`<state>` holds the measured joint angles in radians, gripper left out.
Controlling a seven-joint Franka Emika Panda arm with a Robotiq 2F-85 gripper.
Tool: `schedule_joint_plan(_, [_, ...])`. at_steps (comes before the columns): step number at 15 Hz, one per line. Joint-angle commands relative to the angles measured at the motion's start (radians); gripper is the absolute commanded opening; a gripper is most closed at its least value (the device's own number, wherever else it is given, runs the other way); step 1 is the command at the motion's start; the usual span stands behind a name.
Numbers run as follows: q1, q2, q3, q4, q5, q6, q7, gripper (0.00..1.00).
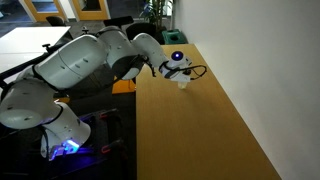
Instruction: Take the marker out of the cup and put it on the table
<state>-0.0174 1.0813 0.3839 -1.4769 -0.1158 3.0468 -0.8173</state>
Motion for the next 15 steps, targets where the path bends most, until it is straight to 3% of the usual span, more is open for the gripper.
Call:
schedule_joint_plan(1, [0.008,0.033,0.000,0.068,-0.027,-0.046,0.043,0.50])
schedule_joint_plan(10, [0.003,0.091,0.016,0.150,-0.015,-0.108,0.024,0.45])
schedule_joint_plan(12, [0.001,0.103,0.021,0.166,-0.012,-0.124,0.018,0.33])
schedule_joint_plan(13, [0.000,0.109,0.025,0.175,-0.010,-0.133,0.015,0.18])
schedule_joint_plan(15, [0.000,0.121,0.031,0.193,-0.007,-0.146,0.011,0.07])
